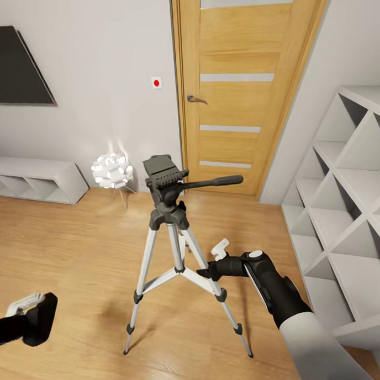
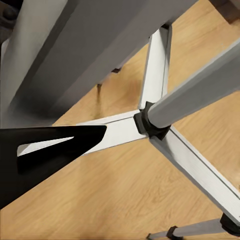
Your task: Attach the digital camera to the camera tripod in the bedroom.
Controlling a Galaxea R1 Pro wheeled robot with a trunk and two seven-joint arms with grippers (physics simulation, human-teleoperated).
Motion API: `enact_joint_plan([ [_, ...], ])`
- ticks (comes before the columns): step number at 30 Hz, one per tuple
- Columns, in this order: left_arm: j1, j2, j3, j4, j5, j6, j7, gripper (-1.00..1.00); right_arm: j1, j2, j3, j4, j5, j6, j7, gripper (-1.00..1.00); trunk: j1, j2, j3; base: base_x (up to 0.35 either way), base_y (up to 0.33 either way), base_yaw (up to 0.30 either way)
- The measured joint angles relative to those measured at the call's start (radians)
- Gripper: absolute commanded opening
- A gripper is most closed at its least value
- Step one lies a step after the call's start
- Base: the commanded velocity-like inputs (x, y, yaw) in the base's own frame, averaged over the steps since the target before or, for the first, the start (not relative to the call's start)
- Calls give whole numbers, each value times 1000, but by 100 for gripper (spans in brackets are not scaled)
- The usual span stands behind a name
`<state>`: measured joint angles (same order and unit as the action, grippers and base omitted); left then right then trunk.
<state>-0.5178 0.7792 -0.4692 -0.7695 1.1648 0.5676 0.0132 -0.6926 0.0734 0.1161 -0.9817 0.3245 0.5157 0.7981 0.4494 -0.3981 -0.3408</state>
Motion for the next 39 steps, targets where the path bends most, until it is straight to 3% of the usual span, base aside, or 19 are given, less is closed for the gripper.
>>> enact_joint_plan([
  [4,-235,38,211,-269,-15,333,254,-100,0,0,0,-2,3,-16,-3,-100,0,0,0,0,0,0],
  [6,-353,12,257,-383,6,399,370,-100,0,0,-1,-2,3,-18,-3,-100,0,0,0,0,0,0],
  [8,-508,-46,284,-431,12,442,480,-100,0,0,0,-3,1,-18,-3,-100,0,0,0,0,0,0],
  [10,-660,-114,296,-430,27,457,535,-100,0,0,-1,-3,3,-17,-3,-100,0,0,0,0,0,0],
  [11,-755,-188,299,-356,-14,476,561,-100,0,0,-1,-5,1,-17,-3,-100,0,1,0,0,0,0],
  [12,-800,-227,299,-379,46,457,567,-100,0,0,-2,-7,3,-16,-3,-100,0,0,0,0,0,0],
  [13,-836,-261,300,-350,17,466,576,-100,0,0,-1,-7,3,-16,-3,-100,0,0,0,0,0,0],
  [14,-903,-325,301,-289,-21,476,596,-100,0,0,-1,-9,3,-15,-3,-100,0,1,0,0,0,0],
  [15,-941,-364,301,-259,34,459,605,-100,0,0,-2,-10,4,-15,-2,-100,0,0,0,0,0,0],
  [16,-977,-398,302,-222,-3,470,615,-100,0,0,-1,-10,4,-15,-2,-100,0,0,0,0,0,0],
  [17,-1050,-466,302,-136,-41,478,633,-100,0,0,-1,-11,4,-15,-2,-100,0,1,0,0,0,0],
  [18,-1092,-509,302,-97,17,457,638,-100,0,0,-2,-12,6,-16,-1,-100,0,0,0,0,0,0],
  [19,-1172,-574,302,1,-58,476,649,-100,0,0,-1,-13,4,-16,-1,-100,0,1,0,0,0,0],
  [20,-1254,-638,303,86,-50,464,653,-100,0,0,-2,-14,6,-15,-1,-100,0,0,0,0,0,0],
  [21,-1295,-665,304,127,-47,457,655,-100,0,0,-2,-14,7,-16,-1,-100,0,0,0,0,0,0],
  [22,-1359,-704,303,199,-120,472,656,-100,0,0,-2,-15,4,-17,-1,-100,0,1,0,0,0,0],
  [23,-1391,-722,306,221,-93,457,655,-100,0,0,-2,-14,8,-15,0,-100,0,0,0,0,0,0],
  [28,-1496,-770,302,241,-149,469,625,-100,0,0,-2,-15,7,-14,0,-100,0,0,0,0,0,0],
  [39,-1518,-784,298,150,-160,477,610,-100,0,0,-2,-14,6,-10,-2,-100,0,0,0,0,0,0],
])
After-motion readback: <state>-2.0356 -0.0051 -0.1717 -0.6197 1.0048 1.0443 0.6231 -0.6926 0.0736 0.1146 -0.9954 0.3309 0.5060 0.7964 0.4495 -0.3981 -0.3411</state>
